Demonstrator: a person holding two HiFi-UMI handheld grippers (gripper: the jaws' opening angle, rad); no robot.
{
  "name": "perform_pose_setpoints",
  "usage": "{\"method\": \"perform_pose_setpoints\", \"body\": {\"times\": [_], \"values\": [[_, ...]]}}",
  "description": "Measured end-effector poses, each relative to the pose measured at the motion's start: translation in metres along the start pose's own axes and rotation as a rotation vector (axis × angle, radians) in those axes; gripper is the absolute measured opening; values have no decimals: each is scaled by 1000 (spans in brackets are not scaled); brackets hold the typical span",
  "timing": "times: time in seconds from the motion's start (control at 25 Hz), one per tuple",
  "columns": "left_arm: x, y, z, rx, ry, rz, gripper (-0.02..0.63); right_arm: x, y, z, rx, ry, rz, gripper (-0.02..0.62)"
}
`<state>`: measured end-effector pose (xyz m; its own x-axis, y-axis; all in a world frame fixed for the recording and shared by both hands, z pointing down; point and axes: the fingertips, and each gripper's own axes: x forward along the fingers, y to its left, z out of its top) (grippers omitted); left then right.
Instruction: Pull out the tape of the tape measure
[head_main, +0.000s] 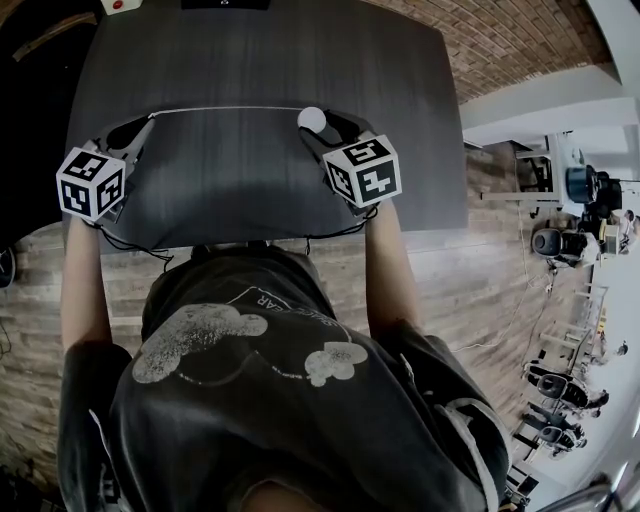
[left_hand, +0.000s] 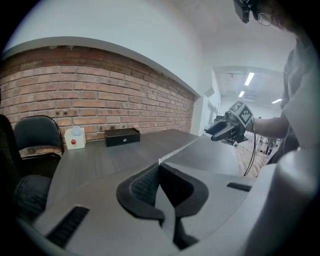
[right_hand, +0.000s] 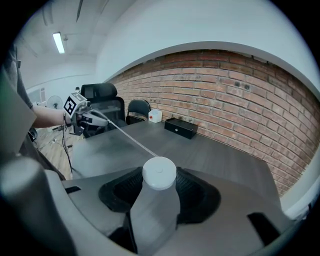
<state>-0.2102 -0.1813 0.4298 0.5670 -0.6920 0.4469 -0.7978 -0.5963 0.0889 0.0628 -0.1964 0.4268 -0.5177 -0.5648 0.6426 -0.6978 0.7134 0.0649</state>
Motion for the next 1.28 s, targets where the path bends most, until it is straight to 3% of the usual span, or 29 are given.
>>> {"method": "perform_pose_setpoints", "body": {"times": [0.36, 0.76, 1.28], "values": [[14, 1, -18, -23, 44, 29, 11, 16, -3, -11, 2, 12, 22, 229], [55, 16, -58, -15, 175, 96, 11, 69, -22, -41, 32, 47, 38, 229], [108, 39, -92, -34, 282, 162, 11, 125, -42, -81, 51, 106, 57, 229]]}}
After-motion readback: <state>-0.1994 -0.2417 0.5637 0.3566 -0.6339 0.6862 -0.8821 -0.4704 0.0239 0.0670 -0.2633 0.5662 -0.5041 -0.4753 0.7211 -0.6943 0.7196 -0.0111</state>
